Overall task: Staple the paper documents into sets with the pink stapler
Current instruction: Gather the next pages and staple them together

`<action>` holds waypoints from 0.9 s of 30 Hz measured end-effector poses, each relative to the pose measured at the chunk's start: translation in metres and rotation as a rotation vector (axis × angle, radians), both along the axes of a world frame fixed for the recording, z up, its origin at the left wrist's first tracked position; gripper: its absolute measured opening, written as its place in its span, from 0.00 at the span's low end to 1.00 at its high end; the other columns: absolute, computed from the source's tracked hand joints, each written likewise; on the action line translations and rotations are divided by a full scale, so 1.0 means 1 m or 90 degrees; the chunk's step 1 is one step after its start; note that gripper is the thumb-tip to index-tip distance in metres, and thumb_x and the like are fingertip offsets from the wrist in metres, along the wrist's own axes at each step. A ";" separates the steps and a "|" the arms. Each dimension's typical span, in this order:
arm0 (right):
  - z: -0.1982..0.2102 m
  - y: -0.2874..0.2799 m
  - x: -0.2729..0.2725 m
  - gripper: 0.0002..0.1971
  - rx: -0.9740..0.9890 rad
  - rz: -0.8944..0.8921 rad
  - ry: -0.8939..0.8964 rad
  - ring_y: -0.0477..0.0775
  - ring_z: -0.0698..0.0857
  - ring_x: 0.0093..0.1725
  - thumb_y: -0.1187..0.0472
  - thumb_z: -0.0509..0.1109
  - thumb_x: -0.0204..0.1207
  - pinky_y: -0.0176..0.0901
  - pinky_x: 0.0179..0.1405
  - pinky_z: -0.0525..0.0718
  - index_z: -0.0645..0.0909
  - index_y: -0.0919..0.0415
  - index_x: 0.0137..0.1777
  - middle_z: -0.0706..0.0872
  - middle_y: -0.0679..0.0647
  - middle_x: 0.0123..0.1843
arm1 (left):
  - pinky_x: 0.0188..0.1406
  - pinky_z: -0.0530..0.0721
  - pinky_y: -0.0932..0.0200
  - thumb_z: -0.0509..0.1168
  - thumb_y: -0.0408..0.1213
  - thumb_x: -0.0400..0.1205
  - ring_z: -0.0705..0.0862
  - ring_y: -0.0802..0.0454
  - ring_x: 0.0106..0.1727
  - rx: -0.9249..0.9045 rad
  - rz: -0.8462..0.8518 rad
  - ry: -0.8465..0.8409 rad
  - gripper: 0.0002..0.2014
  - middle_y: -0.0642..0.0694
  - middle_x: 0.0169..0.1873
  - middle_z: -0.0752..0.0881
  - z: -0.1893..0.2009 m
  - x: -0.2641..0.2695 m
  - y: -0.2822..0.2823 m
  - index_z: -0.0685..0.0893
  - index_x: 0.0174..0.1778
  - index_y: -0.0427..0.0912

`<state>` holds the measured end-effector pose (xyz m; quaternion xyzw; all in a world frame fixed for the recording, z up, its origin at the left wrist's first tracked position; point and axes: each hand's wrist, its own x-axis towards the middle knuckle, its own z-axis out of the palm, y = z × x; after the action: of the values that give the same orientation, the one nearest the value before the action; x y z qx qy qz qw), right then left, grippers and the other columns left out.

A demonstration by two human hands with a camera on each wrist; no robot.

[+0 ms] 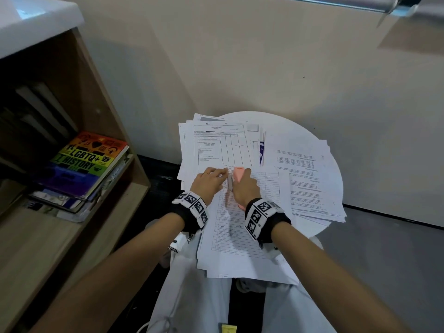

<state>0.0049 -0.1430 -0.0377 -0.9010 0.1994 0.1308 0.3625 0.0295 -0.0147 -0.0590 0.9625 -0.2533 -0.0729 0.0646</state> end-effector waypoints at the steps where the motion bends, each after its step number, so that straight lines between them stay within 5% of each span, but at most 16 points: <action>1: -0.001 0.000 0.000 0.22 -0.002 -0.007 0.001 0.68 0.82 0.59 0.57 0.57 0.85 0.51 0.46 0.78 0.59 0.63 0.76 0.77 0.67 0.66 | 0.72 0.71 0.49 0.54 0.38 0.87 0.60 0.48 0.80 0.003 -0.001 0.000 0.24 0.56 0.81 0.60 0.000 0.000 0.000 0.62 0.81 0.48; 9: 0.002 0.014 0.002 0.26 -0.016 -0.062 0.004 0.67 0.81 0.61 0.59 0.60 0.83 0.50 0.44 0.76 0.56 0.63 0.78 0.75 0.67 0.68 | 0.69 0.72 0.50 0.54 0.38 0.87 0.63 0.47 0.78 0.030 -0.010 -0.014 0.23 0.54 0.80 0.63 0.002 0.001 -0.003 0.64 0.80 0.47; 14: -0.001 0.013 0.000 0.35 -0.143 0.044 -0.040 0.66 0.83 0.57 0.63 0.66 0.79 0.50 0.42 0.74 0.51 0.58 0.82 0.72 0.65 0.69 | 0.65 0.75 0.50 0.54 0.36 0.87 0.64 0.46 0.76 0.044 -0.013 -0.033 0.22 0.53 0.79 0.64 -0.001 0.002 -0.004 0.65 0.79 0.46; 18: 0.003 0.014 0.006 0.25 -0.108 0.000 -0.024 0.66 0.82 0.58 0.52 0.60 0.84 0.51 0.46 0.74 0.58 0.61 0.76 0.77 0.66 0.66 | 0.65 0.75 0.50 0.54 0.37 0.87 0.66 0.45 0.75 0.035 -0.022 -0.032 0.21 0.51 0.79 0.65 -0.005 0.004 -0.004 0.66 0.78 0.45; 21: 0.002 0.013 0.006 0.31 -0.128 0.021 -0.042 0.66 0.82 0.58 0.59 0.66 0.80 0.51 0.45 0.75 0.56 0.58 0.79 0.74 0.64 0.67 | 0.65 0.76 0.50 0.54 0.36 0.87 0.69 0.45 0.72 0.022 -0.028 -0.034 0.21 0.50 0.78 0.66 -0.009 0.006 -0.002 0.68 0.77 0.44; 25: 0.006 0.011 0.010 0.25 -0.110 -0.002 -0.037 0.65 0.83 0.59 0.49 0.58 0.84 0.50 0.47 0.76 0.60 0.63 0.75 0.80 0.64 0.64 | 0.63 0.77 0.48 0.55 0.35 0.87 0.72 0.42 0.69 0.002 -0.033 -0.029 0.20 0.46 0.77 0.69 -0.014 0.008 -0.003 0.70 0.76 0.41; 27: 0.007 0.012 0.009 0.25 -0.119 -0.005 -0.035 0.64 0.83 0.59 0.53 0.63 0.82 0.51 0.48 0.77 0.61 0.62 0.74 0.79 0.63 0.64 | 0.63 0.77 0.48 0.55 0.34 0.87 0.72 0.41 0.68 -0.013 -0.034 -0.022 0.21 0.45 0.76 0.70 -0.016 0.010 -0.003 0.69 0.77 0.40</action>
<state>0.0139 -0.1309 -0.0308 -0.9333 0.2041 0.0857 0.2828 0.0393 -0.0174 -0.0753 0.9557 -0.2808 -0.0556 0.0679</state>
